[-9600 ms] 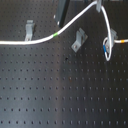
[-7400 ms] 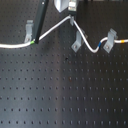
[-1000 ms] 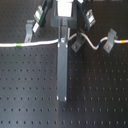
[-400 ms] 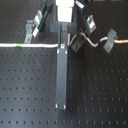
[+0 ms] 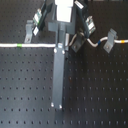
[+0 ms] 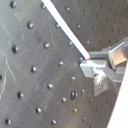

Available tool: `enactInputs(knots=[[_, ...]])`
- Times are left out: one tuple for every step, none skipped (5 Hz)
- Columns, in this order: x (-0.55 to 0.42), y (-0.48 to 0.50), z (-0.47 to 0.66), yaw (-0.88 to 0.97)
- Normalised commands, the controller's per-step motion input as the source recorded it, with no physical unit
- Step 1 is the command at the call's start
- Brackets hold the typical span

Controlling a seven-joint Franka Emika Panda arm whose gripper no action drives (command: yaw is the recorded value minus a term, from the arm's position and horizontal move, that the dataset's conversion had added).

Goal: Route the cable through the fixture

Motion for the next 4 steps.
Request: enactInputs(knots=[[0.018, -0.163, -0.02, 0.00], [-0.003, -0.017, 0.00, 0.00], [-0.051, -0.288, -0.20, 0.67], [-0.002, -0.029, -0.55, 0.72]])
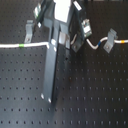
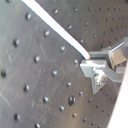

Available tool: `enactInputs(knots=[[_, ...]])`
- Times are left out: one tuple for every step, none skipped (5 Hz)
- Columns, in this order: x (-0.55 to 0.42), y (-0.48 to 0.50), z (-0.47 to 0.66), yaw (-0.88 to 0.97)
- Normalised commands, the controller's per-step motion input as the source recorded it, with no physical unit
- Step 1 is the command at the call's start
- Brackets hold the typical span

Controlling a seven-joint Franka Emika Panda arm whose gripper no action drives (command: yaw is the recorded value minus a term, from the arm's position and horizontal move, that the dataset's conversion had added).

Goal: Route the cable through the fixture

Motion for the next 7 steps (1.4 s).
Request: enactInputs(knots=[[-0.020, -0.059, -0.30, 0.53], [0.064, 0.078, -0.03, 0.37], [0.009, -0.006, 0.00, 0.00], [0.000, 0.000, 0.08, 0.47], [0.041, 0.052, 0.18, 0.67], [0.027, 0.010, 0.00, 0.33], [0.001, 0.000, 0.21, 0.29]])
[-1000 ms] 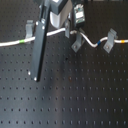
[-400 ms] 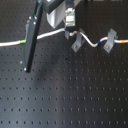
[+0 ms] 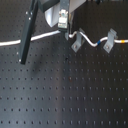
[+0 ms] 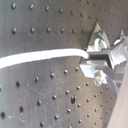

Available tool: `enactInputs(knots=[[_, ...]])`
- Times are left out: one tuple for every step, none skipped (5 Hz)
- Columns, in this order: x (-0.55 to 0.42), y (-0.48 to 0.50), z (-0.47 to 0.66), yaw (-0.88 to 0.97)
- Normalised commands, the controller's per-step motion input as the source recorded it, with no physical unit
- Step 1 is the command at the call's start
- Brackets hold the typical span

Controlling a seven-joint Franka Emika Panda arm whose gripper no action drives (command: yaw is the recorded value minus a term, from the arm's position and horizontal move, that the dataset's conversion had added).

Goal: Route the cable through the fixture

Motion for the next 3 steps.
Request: enactInputs(knots=[[-0.112, -0.086, 0.39, 0.00], [-0.009, -0.006, 0.00, 0.00], [-0.016, -0.011, 0.00, 0.00]])
